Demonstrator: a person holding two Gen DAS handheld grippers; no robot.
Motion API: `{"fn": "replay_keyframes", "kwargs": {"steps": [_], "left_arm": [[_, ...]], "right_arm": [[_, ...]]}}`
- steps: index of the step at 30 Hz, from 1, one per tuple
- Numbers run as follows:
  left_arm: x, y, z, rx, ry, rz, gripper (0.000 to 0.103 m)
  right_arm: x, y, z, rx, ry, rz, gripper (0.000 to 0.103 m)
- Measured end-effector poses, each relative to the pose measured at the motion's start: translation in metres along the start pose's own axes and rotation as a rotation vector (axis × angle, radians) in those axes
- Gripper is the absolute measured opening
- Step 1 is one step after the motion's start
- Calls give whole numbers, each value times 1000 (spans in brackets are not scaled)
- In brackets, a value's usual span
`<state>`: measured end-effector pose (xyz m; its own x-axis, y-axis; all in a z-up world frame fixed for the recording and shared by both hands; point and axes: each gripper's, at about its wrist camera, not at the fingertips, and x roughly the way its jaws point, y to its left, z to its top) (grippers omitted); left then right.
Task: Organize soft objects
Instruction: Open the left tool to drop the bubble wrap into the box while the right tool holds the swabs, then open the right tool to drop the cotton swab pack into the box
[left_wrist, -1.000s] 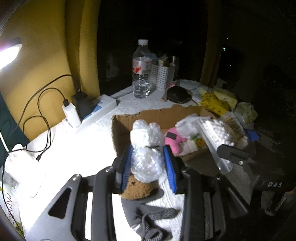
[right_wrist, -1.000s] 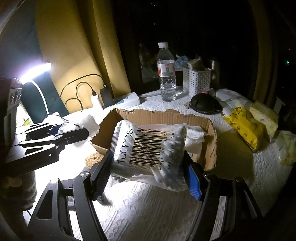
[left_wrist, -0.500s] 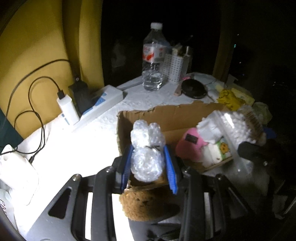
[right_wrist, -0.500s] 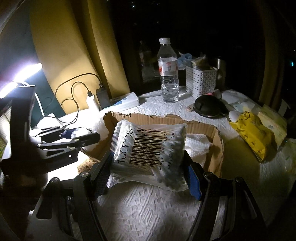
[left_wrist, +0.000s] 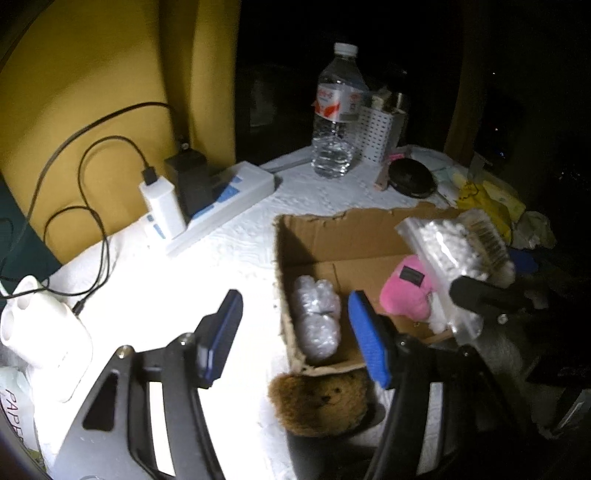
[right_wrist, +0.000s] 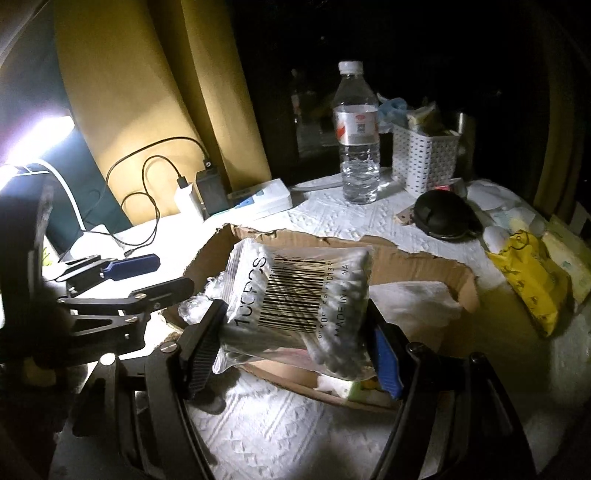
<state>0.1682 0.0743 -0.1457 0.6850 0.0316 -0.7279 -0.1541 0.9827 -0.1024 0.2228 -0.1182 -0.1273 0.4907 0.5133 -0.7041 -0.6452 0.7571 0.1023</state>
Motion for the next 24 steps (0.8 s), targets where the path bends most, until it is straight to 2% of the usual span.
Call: {"fn": "replay_keyframes", "kwargs": {"steps": [8,11,20,24], "left_arm": [[-8,14,-5,-17,2,19,61],[-12,16,-6,-18,0,21,62],[-29,14,-11,-15,-18,16,63],[-43,13,-14,-22,-38,8,71]], "right_arm": [[23,13,1,7,26,33,75],[25,19,0,-6,26,21,87],[8,26,-4,-32,13,-11,88],[-4,29,-6,-33,-1,-19,88]]}}
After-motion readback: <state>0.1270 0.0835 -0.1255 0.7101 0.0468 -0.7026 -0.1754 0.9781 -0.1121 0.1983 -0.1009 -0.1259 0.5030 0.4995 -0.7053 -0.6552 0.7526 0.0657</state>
